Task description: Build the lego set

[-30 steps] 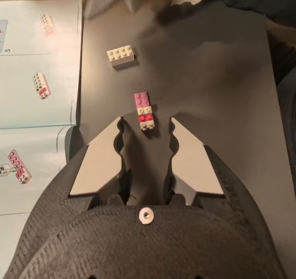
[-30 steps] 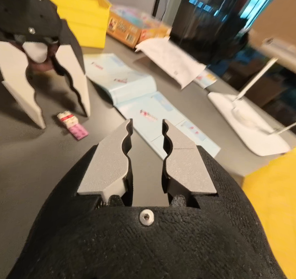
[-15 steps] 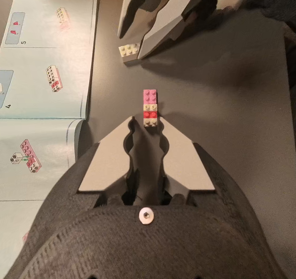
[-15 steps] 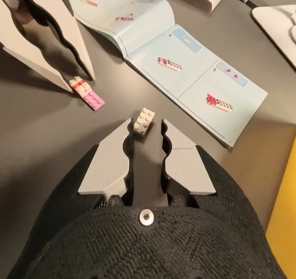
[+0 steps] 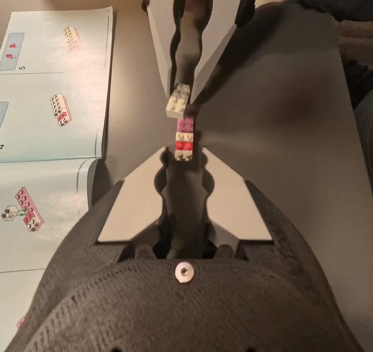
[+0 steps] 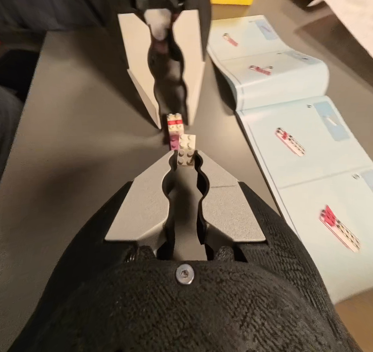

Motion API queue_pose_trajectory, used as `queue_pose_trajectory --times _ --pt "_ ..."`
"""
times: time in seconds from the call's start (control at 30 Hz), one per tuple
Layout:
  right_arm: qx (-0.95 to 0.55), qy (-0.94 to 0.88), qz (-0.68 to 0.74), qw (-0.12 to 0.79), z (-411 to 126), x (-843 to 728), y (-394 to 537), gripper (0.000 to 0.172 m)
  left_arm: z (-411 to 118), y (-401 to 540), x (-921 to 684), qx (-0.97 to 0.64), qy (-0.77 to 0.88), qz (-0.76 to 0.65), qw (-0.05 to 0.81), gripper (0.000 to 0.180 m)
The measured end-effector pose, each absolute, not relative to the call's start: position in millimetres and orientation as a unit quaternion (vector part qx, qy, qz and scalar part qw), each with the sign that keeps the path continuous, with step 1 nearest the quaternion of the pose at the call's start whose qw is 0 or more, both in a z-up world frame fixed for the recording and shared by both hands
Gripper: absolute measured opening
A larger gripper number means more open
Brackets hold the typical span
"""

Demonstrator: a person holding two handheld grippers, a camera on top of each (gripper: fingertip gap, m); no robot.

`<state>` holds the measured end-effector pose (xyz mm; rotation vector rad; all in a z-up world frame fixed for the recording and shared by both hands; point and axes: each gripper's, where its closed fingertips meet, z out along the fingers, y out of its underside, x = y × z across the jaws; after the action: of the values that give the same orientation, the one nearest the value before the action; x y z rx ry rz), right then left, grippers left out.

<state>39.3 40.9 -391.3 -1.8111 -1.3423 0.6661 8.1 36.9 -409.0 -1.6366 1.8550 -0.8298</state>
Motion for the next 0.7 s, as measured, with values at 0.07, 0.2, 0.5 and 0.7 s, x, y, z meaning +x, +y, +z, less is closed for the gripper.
queue_pose_trajectory --times 0.07,0.2,0.5,0.7 --pt "-0.703 -0.539 0.277 0.372 -394.1 35.9 37.2 0.015 -409.2 34.3 10.1 -0.601 0.687 -0.312 0.264 0.039" --pt "-0.697 -0.545 0.283 0.370 -395.5 33.7 36.0 0.015 -409.1 33.8 11.3 -0.603 0.682 -0.325 0.257 0.016" --pt "-0.687 -0.552 0.288 0.374 -393.3 30.6 26.6 0.015 -409.1 27.1 11.2 -0.585 0.697 -0.331 0.250 0.016" --pt "-0.691 -0.563 0.276 0.359 -399.8 28.9 22.0 0.015 -408.9 18.9 13.5 -0.579 0.702 -0.339 0.238 0.016"
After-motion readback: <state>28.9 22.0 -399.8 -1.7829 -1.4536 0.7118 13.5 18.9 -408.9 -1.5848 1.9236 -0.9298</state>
